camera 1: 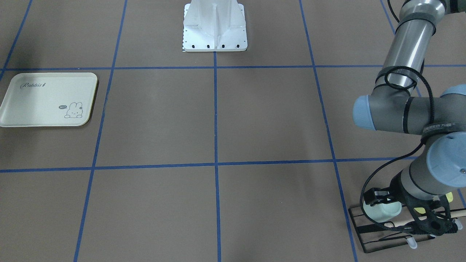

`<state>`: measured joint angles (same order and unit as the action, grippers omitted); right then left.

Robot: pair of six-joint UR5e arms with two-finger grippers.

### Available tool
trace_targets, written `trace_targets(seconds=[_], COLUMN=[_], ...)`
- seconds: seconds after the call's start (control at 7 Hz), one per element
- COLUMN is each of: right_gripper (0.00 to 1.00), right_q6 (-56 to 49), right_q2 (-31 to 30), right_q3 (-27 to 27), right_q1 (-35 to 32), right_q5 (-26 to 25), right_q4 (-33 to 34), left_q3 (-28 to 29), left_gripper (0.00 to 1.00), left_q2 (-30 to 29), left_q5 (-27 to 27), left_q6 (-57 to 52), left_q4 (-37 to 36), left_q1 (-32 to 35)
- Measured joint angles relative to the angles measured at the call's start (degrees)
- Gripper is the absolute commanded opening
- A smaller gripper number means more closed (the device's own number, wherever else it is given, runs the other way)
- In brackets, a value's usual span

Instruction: Left arm grabs green cup and hands to right arm on tray

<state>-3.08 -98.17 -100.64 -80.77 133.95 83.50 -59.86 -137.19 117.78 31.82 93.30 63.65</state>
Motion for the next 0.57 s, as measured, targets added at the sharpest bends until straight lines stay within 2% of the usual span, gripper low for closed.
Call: trace_targets(seconds=[0.57], right_gripper=[1.00], right_q6=[0.0], right_q2=[0.0], right_q3=[0.1], right_q1=[0.0], right_q5=[0.0], right_q4=[0.1], left_q3=[2.3], left_gripper=[0.90], left_q2=[-0.3], left_q5=[0.0], left_q6=[0.0], left_q4=[1.5], left_q1=[-0.2])
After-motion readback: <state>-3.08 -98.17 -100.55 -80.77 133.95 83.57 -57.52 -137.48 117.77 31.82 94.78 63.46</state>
